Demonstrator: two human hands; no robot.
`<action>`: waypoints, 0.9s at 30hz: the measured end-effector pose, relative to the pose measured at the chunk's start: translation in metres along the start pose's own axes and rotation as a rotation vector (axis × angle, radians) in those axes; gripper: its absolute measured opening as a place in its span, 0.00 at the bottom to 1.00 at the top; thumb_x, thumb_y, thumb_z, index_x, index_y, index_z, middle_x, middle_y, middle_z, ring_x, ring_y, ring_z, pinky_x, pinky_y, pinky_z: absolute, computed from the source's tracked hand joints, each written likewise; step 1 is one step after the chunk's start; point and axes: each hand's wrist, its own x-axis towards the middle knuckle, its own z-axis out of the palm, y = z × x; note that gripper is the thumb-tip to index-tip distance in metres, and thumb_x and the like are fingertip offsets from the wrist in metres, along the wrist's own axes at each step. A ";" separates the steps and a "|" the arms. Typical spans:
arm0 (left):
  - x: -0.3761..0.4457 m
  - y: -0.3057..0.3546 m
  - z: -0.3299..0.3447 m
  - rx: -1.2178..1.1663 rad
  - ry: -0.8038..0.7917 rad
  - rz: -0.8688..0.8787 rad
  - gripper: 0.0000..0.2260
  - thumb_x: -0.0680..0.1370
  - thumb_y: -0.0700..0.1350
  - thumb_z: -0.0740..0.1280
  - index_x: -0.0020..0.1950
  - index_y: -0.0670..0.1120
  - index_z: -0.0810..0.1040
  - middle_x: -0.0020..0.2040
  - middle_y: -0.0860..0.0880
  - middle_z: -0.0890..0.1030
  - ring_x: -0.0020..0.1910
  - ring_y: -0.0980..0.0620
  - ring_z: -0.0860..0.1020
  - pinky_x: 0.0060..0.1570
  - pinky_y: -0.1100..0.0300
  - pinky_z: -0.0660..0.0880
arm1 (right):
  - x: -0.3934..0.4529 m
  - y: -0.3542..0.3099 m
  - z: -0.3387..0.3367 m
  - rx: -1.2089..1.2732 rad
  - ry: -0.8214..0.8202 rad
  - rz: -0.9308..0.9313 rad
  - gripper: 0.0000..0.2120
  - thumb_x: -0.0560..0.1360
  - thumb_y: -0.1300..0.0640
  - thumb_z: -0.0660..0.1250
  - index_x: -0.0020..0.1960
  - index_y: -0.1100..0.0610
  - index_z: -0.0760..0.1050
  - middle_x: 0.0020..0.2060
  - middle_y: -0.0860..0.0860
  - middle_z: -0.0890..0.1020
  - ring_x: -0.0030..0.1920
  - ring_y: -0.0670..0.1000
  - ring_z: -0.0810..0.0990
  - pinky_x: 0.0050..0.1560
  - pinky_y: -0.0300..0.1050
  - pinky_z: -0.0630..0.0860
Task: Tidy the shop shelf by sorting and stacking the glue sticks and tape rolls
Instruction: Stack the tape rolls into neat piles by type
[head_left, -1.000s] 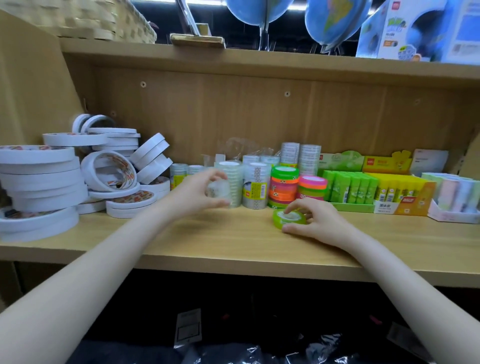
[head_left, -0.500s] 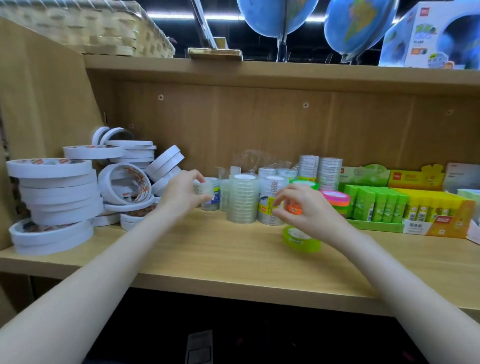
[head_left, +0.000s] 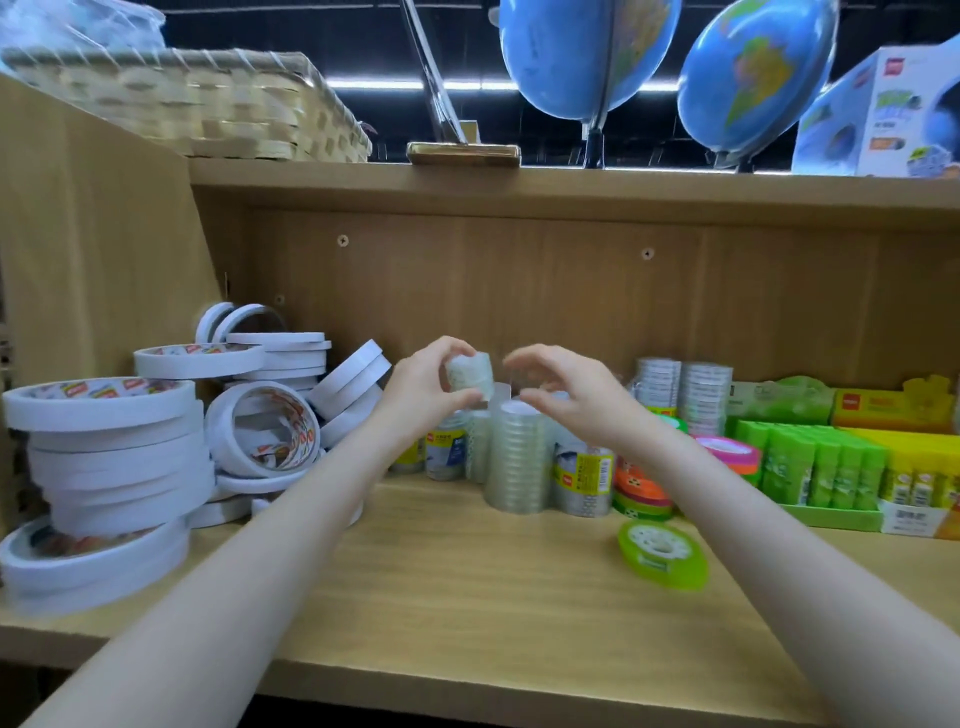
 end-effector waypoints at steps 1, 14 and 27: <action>0.003 0.001 0.001 0.004 0.002 0.016 0.16 0.70 0.45 0.73 0.56 0.51 0.75 0.52 0.52 0.77 0.39 0.57 0.71 0.39 0.65 0.69 | 0.013 -0.002 0.004 0.025 -0.024 0.018 0.16 0.76 0.63 0.63 0.63 0.54 0.73 0.57 0.54 0.78 0.55 0.50 0.77 0.60 0.42 0.72; 0.017 -0.025 0.018 0.004 0.083 0.024 0.16 0.75 0.38 0.67 0.63 0.46 0.74 0.61 0.48 0.77 0.57 0.52 0.76 0.59 0.61 0.70 | 0.068 0.024 0.021 -0.186 0.078 0.102 0.13 0.73 0.54 0.69 0.57 0.55 0.78 0.46 0.54 0.74 0.47 0.50 0.70 0.46 0.38 0.62; 0.015 -0.037 0.023 -0.158 -0.022 -0.120 0.11 0.73 0.40 0.71 0.49 0.47 0.70 0.42 0.53 0.80 0.38 0.60 0.74 0.38 0.73 0.70 | 0.067 0.026 0.026 -0.353 -0.117 0.083 0.15 0.76 0.52 0.65 0.60 0.58 0.76 0.46 0.51 0.69 0.50 0.52 0.73 0.50 0.39 0.66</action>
